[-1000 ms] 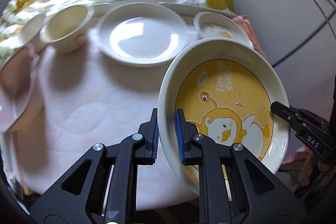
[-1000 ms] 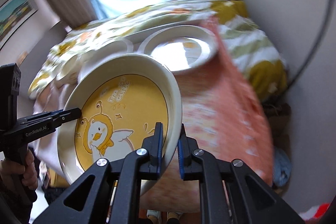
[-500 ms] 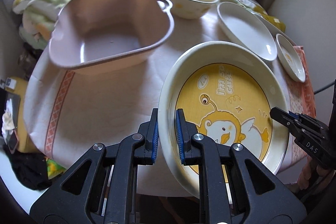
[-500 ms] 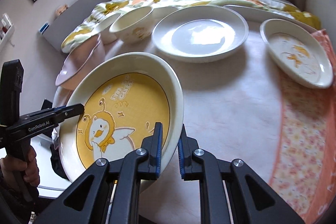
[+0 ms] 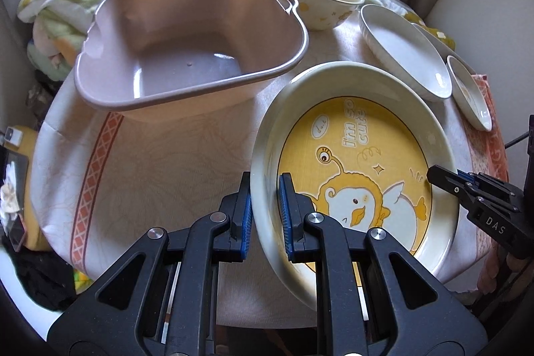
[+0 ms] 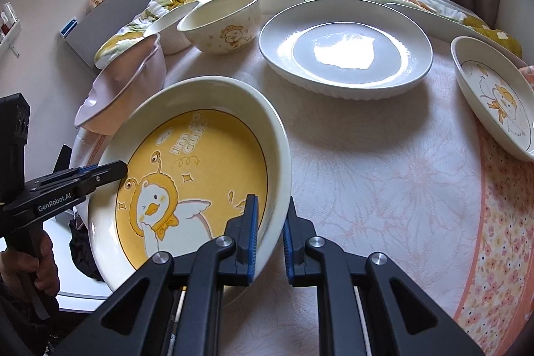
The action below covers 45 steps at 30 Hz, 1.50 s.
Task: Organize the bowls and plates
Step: 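Carry the yellow duck plate beside the pink basin, lower it, open both grippers, then move both grippers to the plain white plate and close on its rim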
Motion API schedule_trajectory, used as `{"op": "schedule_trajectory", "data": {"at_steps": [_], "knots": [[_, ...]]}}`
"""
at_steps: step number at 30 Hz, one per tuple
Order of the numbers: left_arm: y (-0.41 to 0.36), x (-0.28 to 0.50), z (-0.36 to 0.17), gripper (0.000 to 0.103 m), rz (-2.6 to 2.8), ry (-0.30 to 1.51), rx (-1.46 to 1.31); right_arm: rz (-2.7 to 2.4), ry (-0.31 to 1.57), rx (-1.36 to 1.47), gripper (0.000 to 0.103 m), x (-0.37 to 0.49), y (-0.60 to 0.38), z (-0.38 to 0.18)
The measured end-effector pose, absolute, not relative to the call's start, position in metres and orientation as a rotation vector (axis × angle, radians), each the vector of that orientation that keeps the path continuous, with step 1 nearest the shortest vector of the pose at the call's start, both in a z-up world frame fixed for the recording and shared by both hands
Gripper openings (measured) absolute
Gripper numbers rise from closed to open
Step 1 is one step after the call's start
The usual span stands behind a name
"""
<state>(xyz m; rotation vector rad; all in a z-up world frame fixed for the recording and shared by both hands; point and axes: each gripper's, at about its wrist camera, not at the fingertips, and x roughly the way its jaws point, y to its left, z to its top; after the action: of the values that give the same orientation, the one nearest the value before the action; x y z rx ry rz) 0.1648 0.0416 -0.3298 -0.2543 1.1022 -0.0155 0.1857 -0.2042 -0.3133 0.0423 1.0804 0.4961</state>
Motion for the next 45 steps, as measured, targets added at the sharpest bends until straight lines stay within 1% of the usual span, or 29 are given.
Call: {"op": "schedule_trajectory", "data": {"at_steps": [15,17,19,20,21,23,24,26,27,28,29,30,33,36,40,45], "knots": [[0.042,0.164,-0.321,0.014,-0.024,1.134,-0.193,0.448,1.132,0.022,0.012,0.192,-0.199,-0.311],[0.040,0.165,-0.320,0.014,-0.016,1.137,-0.163,0.435,1.128,0.040,0.015,0.193,-0.204,-0.310],[0.035,0.167,-0.321,0.014,-0.016,1.146,-0.136,0.424,1.122,0.072,0.023,0.194,-0.208,-0.309],[0.034,0.167,-0.321,0.014,-0.022,1.149,-0.130,0.426,1.124,0.087,0.041,0.194,-0.210,-0.309],[0.032,0.167,-0.321,0.014,-0.015,1.150,-0.115,0.431,1.127,0.103,0.070,0.194,-0.212,-0.309],[0.028,0.167,-0.321,0.016,-0.010,1.162,-0.084,0.433,1.123,0.134,0.103,0.193,-0.216,-0.307],[0.028,0.167,-0.321,0.017,-0.008,1.170,-0.078,0.429,1.113,0.142,0.103,0.192,-0.218,-0.305],[0.027,0.167,-0.323,0.023,-0.002,1.190,-0.075,0.418,1.103,0.136,0.103,0.189,-0.221,-0.300],[0.027,0.167,-0.323,0.043,-0.005,1.200,-0.076,0.415,1.098,0.130,0.103,0.188,-0.222,-0.298],[0.028,0.167,-0.322,0.082,-0.003,1.202,-0.077,0.414,1.094,0.126,0.103,0.187,-0.223,-0.295],[0.028,0.165,-0.320,0.099,0.004,1.192,-0.076,0.415,1.090,0.123,0.103,0.187,-0.225,-0.292],[0.028,0.162,-0.316,0.103,0.010,1.167,-0.077,0.416,1.085,0.120,0.103,0.186,-0.226,-0.289],[0.027,0.158,-0.314,0.103,0.019,1.182,-0.077,0.417,1.075,0.113,0.103,0.183,-0.232,-0.280],[0.022,0.150,-0.298,0.103,0.017,1.171,-0.092,0.415,1.063,0.112,0.103,0.181,-0.241,-0.269],[0.007,0.144,-0.263,0.103,0.017,1.121,-0.093,0.412,1.019,0.118,0.103,0.178,-0.258,-0.245],[-0.024,0.161,-0.215,0.103,-0.032,1.015,-0.085,0.400,0.934,0.094,0.103,0.184,-0.282,-0.208]]}}
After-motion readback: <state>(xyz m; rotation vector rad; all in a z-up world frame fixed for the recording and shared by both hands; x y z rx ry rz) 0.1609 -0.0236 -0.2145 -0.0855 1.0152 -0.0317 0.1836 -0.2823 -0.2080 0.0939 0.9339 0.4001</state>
